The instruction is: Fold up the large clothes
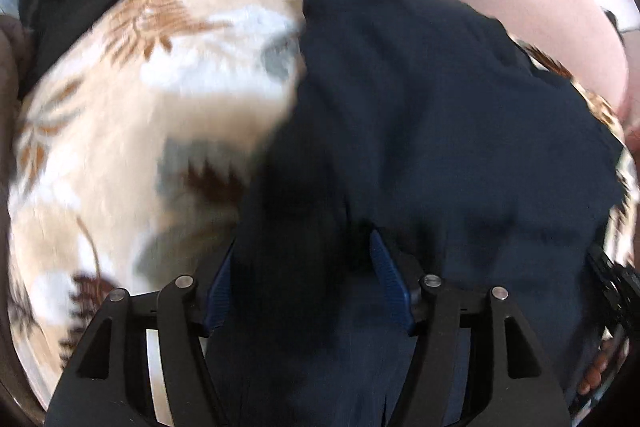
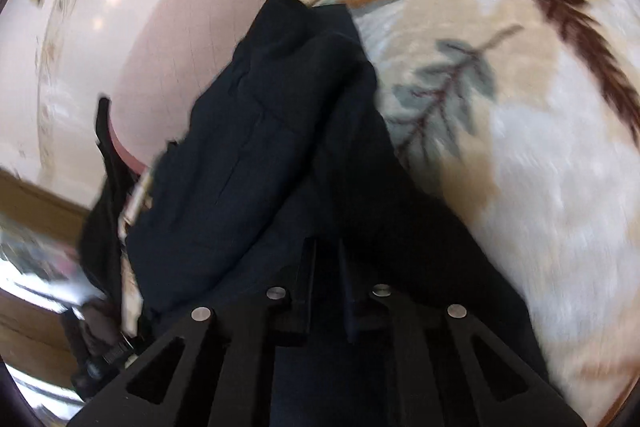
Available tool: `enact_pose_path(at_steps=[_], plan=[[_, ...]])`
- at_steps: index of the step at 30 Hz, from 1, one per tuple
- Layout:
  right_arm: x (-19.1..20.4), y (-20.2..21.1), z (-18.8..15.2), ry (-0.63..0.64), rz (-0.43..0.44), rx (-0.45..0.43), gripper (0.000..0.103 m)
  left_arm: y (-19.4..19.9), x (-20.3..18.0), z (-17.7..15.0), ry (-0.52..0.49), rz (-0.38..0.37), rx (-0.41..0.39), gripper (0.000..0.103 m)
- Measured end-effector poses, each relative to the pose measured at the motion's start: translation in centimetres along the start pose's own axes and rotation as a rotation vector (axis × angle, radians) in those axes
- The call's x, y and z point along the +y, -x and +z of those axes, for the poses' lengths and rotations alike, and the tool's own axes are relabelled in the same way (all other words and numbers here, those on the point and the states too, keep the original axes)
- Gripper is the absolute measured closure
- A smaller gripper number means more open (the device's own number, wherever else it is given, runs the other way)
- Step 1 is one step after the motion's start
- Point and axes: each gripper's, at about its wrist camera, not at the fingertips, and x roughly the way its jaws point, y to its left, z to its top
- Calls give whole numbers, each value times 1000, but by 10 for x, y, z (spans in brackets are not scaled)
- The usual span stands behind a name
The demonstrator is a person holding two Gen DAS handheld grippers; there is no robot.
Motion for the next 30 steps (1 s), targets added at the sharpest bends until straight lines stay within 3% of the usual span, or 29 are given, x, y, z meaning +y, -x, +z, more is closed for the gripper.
enact_pose_path(at_steps=[3,13,14,16,19,21,26,28,30], plan=[[-1,14,-21,3,-13,68,90,11,10,-30,-8,-20,34,40],[-28,87,-100,60,-69,165,83,60,50,-133,-28,-133,88,40],[-28,98,-105,86,-89,162,81,65,58,-140,-13,-142,87,40],[-34,123,-112,138,-130,136,67,74,77,-151,12,-155,87,40],[-42,154,-122,180,-178,69,59,83,105,-170,66,-175,98,40],[-56,174,-124,172,-196,19,56,86,120,-185,92,-204,123,40],[-92,196,-130,83,-240,-50,55,97,112,-209,62,-237,137,37],[-99,188,-135,65,-239,-30,55,99,97,-220,27,-233,138,31],[-107,178,-144,41,-159,40,55,101,86,-229,-12,-233,154,27]])
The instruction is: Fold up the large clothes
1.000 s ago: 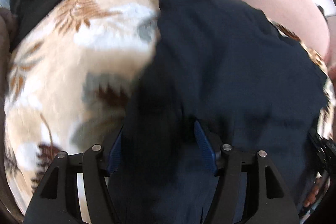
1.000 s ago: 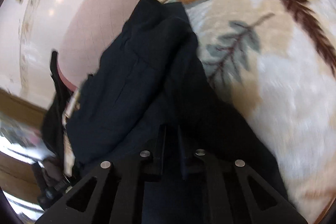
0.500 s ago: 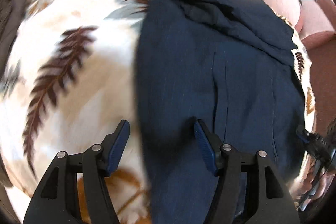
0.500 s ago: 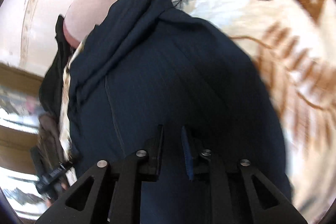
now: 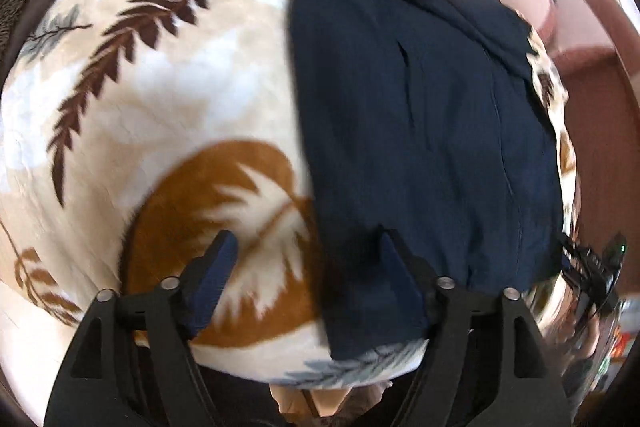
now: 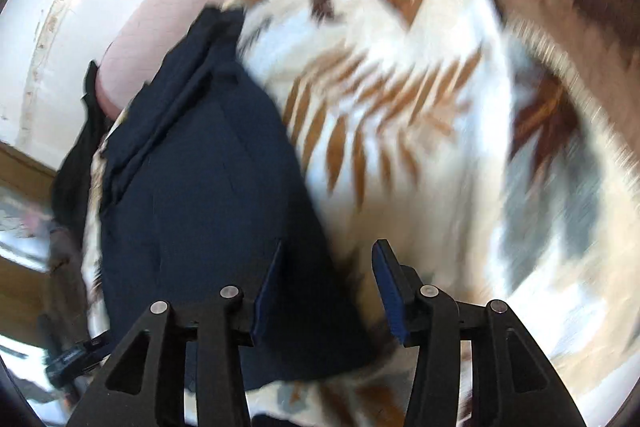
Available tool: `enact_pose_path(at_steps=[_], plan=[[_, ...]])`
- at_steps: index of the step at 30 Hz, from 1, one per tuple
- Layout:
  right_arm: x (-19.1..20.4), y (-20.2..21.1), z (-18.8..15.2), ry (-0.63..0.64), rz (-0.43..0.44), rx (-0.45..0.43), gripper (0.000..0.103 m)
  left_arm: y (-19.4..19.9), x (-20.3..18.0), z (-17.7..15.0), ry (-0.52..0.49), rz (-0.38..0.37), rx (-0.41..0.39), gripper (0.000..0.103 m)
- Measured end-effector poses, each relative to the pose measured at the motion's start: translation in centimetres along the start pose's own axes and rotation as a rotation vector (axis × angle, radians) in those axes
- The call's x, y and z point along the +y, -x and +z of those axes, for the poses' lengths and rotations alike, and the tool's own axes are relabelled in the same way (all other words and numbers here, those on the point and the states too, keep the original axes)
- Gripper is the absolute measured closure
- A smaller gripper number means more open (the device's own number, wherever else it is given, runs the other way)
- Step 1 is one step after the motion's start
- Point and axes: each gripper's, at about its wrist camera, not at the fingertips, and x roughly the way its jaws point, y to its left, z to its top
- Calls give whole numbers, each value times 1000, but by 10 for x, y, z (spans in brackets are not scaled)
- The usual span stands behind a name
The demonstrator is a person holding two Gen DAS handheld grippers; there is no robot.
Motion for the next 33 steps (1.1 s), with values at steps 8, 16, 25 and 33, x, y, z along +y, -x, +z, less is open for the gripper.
enact_pose_path(at_steps=[8,16,25,33], plan=[[-5,1,-5,36,190,20,55,-2,0,-3,14,-78,32,27],[-12,-9,-1,11,256,23,55,-2,0,-6,33,-93,84,19],[1,-23,-2,88,271,75,55,-19,-34,-10,-35,-111,118,58],[14,-16,-8,204,307,97,82,-26,-34,-5,-10,-207,133,90]])
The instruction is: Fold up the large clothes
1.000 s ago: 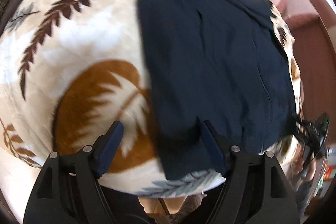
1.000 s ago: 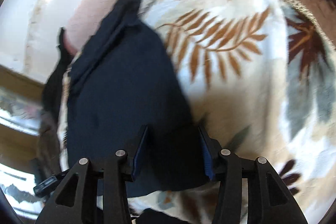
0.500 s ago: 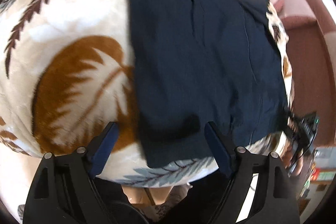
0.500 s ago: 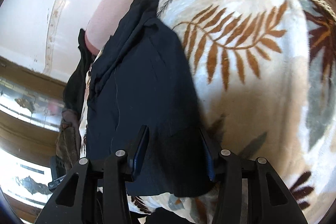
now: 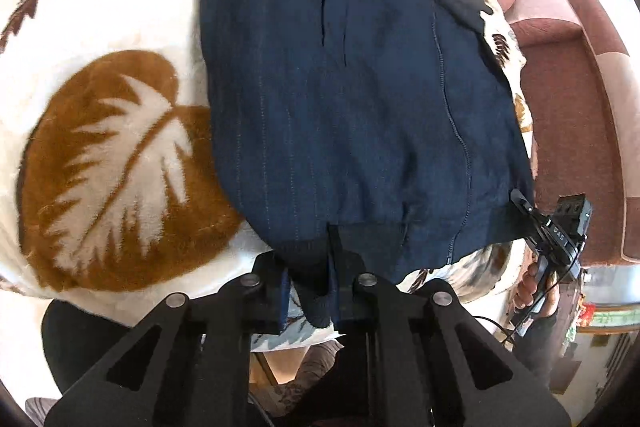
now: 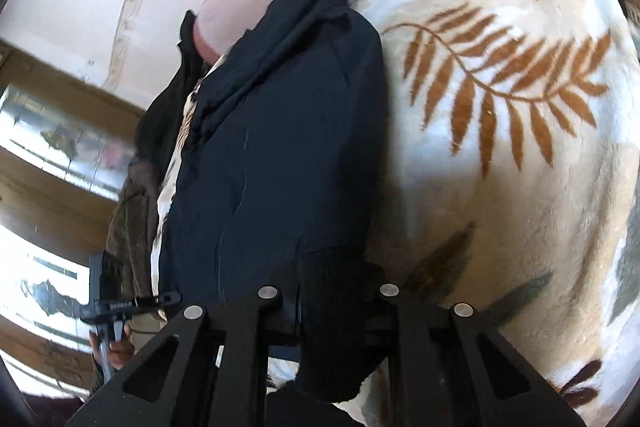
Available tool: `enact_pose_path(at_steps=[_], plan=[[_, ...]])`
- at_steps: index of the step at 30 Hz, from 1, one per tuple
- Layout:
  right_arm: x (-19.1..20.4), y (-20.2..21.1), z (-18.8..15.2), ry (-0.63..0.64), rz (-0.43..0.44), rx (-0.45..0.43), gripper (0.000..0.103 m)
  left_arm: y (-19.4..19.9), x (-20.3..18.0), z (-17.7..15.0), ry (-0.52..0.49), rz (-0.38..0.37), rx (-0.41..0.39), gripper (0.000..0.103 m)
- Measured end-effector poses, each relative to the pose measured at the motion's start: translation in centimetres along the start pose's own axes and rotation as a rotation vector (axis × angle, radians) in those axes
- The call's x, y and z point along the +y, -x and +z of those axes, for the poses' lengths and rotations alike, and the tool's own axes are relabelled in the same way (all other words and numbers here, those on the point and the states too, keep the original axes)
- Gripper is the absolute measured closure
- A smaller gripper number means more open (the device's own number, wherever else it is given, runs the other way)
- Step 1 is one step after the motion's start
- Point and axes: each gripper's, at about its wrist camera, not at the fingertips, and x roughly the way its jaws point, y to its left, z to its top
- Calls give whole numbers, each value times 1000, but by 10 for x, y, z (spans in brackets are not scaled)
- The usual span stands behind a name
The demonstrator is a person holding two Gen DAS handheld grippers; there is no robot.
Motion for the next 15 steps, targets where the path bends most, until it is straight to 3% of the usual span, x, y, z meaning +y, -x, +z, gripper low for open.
enact_pose_path(at_steps=[4,5,7,11,15], plan=[[-7,-10,3,-44,-18,40,81,-4,9,1,36,-81,22,72],[-7,-11,3,-42,-23,40,85,-1,10,1,40,-94,17,73],[-3,-11,4,-32,-19,31,94,5,5,4,13,-100,-13,93],[23,5,9,18,133,-34,95,23,-1,13,7,-155,-67,93],[49,11,23,45,209,-71,96,48,-10,30,11,-215,-156,94]])
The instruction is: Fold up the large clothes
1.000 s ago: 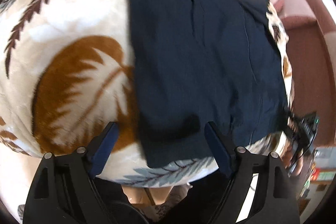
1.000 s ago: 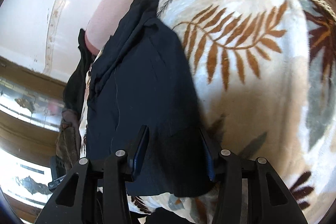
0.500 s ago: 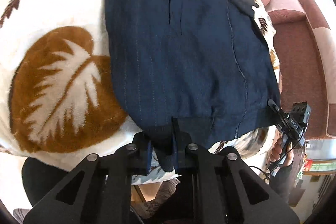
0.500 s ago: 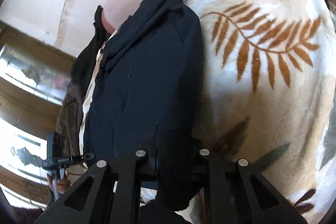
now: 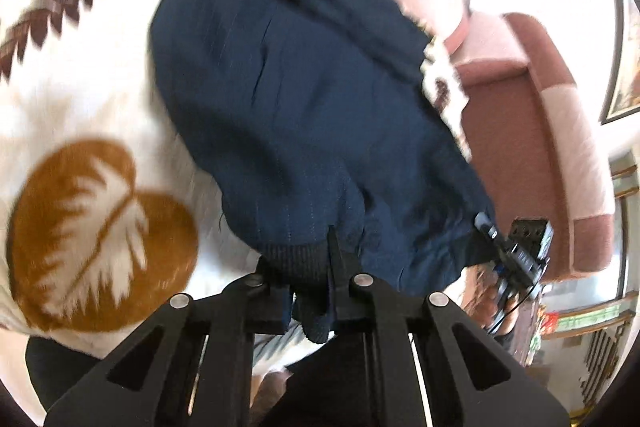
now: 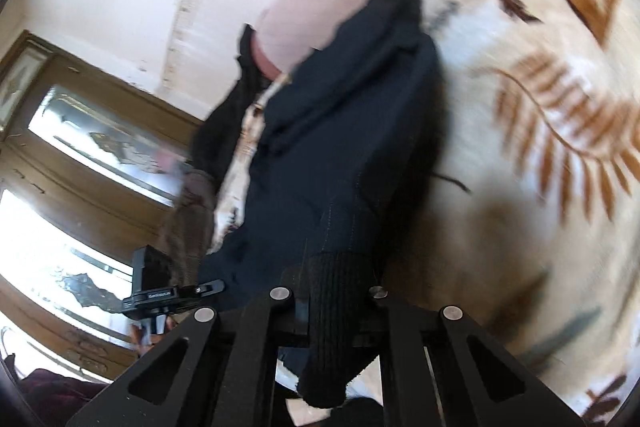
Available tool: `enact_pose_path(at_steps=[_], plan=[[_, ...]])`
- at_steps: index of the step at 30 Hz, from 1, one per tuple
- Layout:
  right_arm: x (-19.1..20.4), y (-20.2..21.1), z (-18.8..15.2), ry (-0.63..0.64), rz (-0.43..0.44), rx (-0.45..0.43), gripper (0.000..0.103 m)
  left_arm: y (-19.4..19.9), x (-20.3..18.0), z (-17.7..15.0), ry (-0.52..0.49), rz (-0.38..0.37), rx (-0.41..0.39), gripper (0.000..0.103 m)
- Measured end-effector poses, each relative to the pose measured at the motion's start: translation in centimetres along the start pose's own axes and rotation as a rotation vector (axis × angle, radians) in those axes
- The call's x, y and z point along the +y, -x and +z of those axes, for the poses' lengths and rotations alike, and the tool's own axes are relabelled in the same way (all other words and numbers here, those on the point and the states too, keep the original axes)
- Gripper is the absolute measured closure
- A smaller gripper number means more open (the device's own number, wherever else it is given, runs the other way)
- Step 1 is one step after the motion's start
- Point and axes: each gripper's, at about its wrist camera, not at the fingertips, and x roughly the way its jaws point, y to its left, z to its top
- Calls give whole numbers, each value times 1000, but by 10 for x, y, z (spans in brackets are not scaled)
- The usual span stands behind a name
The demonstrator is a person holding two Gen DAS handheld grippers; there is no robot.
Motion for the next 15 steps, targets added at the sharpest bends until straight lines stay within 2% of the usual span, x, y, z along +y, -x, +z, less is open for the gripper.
enact_pose_path(at_steps=[5,15], plan=[[23,-12,28,8,66,-41,96,21,-4,37,21,-34,-100,94],[38,-42,103,-37,125,-151,96,31,4,118,67,-25,-210,95]])
